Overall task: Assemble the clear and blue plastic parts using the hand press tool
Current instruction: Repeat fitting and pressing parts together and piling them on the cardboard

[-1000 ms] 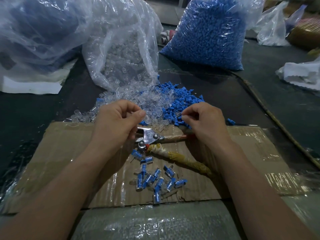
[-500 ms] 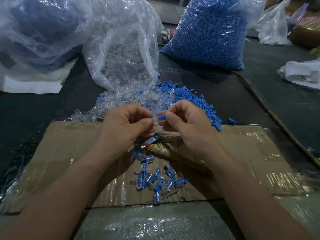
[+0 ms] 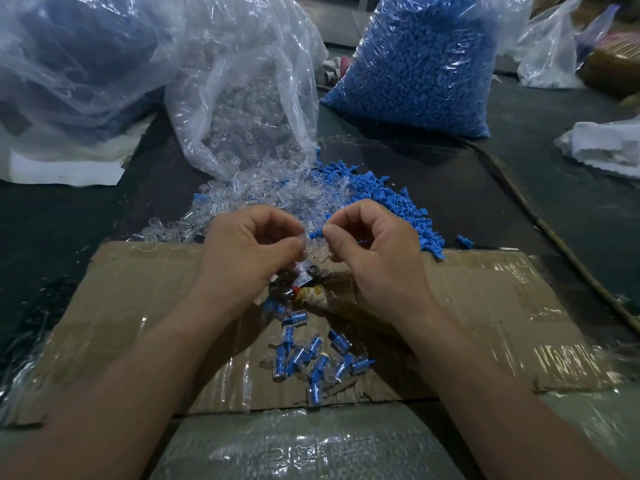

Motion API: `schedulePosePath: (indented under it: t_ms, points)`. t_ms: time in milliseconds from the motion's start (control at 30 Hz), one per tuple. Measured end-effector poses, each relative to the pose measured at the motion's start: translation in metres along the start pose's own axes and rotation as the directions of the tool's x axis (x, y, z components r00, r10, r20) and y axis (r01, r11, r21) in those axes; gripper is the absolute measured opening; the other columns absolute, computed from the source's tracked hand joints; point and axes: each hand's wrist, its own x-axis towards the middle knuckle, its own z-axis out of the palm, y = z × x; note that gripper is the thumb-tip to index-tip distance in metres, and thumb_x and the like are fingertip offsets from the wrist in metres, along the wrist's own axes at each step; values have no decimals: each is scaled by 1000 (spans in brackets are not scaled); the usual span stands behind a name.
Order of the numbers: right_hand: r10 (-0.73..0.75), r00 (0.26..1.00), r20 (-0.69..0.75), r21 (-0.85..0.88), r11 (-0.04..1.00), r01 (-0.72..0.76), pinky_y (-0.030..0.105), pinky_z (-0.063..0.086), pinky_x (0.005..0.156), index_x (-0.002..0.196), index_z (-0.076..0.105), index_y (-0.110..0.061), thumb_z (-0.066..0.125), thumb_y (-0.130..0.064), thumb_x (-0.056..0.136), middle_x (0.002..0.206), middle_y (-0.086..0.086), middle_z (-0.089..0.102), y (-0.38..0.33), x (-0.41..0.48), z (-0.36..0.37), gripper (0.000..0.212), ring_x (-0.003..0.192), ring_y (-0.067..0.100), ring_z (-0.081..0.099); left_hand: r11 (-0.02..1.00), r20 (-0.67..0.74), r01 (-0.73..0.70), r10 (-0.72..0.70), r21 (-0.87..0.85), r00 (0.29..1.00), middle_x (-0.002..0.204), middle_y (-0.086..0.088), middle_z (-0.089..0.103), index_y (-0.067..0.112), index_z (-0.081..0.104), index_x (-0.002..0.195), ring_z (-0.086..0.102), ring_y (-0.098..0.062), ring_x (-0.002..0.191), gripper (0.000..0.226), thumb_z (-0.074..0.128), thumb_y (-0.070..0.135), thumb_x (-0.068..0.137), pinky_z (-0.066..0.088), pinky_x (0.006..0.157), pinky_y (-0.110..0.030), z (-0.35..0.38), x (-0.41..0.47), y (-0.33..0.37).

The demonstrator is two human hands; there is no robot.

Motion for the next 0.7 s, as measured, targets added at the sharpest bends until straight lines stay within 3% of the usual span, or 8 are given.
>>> schedulePosePath:
  t_ms: [100,267,400,567,700]
  points:
    - [-82,995,-48,-47,996,80,16,49,61,74,55,-30,64,-12,83,69,-13,56,1,0,1,23,67,3,56,999,15,-34,33,26,999,69,-6,68,23,65,81,67,-14,61,23,66,0,77,53,55,-17,0,-1,4]
    - [-147,988,-46,-125,982,140,9,46,59,76,58,-21,67,-8,80,66,-17,53,0,-2,4,16,68,1,55,999,31,-18,17,34,999,73,-2,69,25,66,79,67,-17,64,22,66,2,77,56,59,-22,3,-3,4]
    - [-121,993,2,-44,992,121,7,44,57,77,59,-21,71,-11,77,65,-18,55,-1,-2,4,16,64,-6,56,999,19,-12,13,-31,1000,72,-3,70,22,68,78,67,-18,65,23,66,0,77,57,63,-26,2,-2,3]
    - [-118,993,14,-19,993,118,13,50,72,93,61,-19,71,-17,77,84,-16,58,0,-1,1,19,81,3,60,979,63,79,-68,-190,996,70,-6,70,13,68,79,67,-15,63,12,66,7,68,55,57,-24,0,-1,3]
    - [-100,992,72,124,988,91,14,51,76,100,63,-22,68,-14,78,89,-17,63,2,0,0,24,84,0,64,965,95,124,-104,-230,990,70,-7,70,13,68,76,66,-16,63,10,67,8,68,55,57,-23,-1,1,4]
